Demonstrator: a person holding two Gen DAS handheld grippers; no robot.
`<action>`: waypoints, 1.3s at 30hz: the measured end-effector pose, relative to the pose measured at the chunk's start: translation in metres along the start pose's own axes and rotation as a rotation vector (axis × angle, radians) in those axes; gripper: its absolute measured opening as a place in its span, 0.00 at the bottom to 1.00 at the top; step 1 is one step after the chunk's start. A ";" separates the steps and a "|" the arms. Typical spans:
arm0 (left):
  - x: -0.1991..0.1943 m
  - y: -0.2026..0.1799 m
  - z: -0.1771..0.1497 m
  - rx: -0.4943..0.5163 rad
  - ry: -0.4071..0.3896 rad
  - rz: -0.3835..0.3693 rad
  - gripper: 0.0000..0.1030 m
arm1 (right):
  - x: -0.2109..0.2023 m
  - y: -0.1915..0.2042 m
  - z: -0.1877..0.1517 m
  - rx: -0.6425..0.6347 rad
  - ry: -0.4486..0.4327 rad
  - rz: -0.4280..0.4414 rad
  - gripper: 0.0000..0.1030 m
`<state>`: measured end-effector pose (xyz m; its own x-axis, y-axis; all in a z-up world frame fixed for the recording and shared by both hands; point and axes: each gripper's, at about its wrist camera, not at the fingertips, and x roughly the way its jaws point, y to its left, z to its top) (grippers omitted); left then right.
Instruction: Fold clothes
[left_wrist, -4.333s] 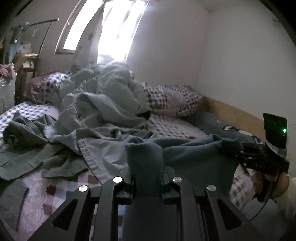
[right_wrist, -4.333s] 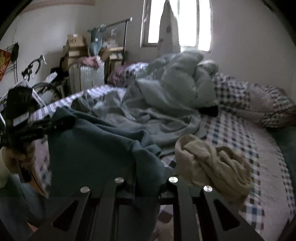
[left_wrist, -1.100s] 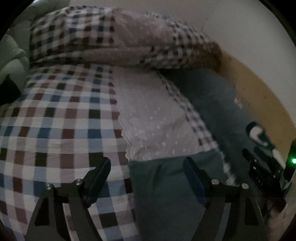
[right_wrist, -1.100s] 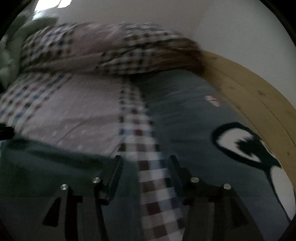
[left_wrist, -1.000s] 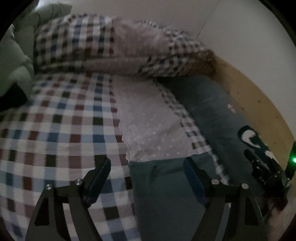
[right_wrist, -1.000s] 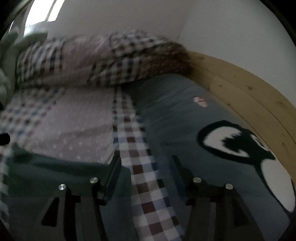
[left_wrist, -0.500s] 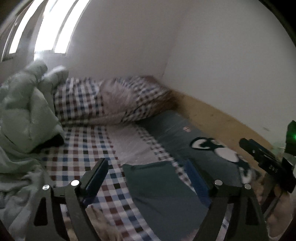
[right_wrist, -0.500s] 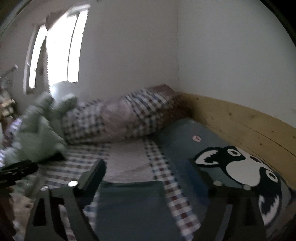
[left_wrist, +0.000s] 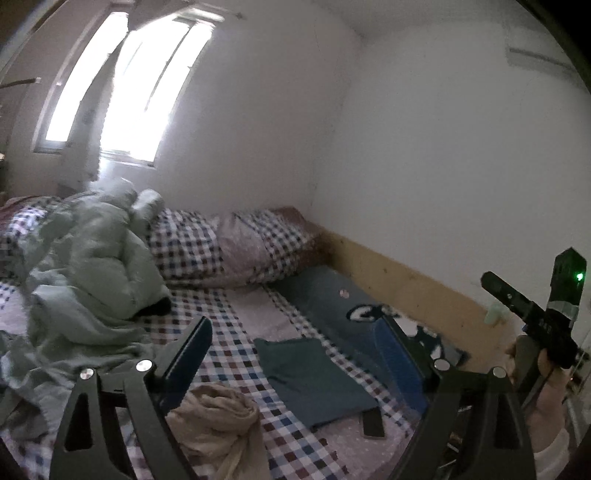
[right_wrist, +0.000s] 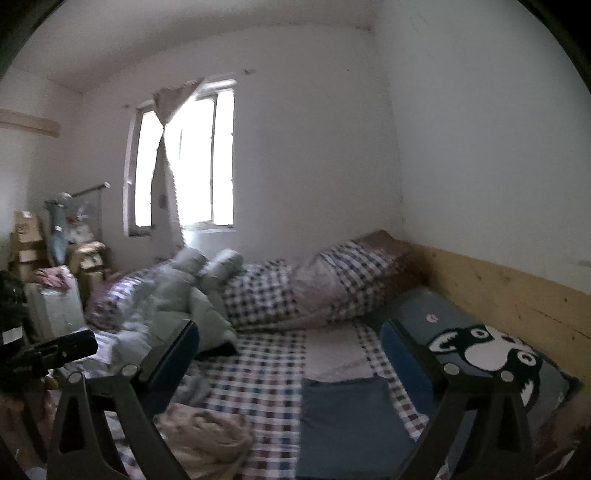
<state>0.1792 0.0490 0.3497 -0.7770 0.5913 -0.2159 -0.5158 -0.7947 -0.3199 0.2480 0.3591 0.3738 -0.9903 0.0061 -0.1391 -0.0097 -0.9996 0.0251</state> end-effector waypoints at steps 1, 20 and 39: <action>-0.020 0.003 0.006 -0.007 -0.023 0.008 0.92 | -0.012 0.007 0.008 0.001 -0.012 0.017 0.98; -0.134 0.075 -0.061 0.085 -0.154 0.277 0.99 | -0.097 0.210 -0.027 -0.242 -0.302 0.209 1.00; 0.033 0.186 -0.194 0.038 0.089 0.506 0.99 | 0.145 0.209 -0.227 -0.029 0.221 0.083 1.00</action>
<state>0.1280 -0.0529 0.1038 -0.9001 0.1393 -0.4129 -0.0969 -0.9878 -0.1219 0.1336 0.1451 0.1343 -0.9330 -0.0787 -0.3511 0.0776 -0.9968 0.0171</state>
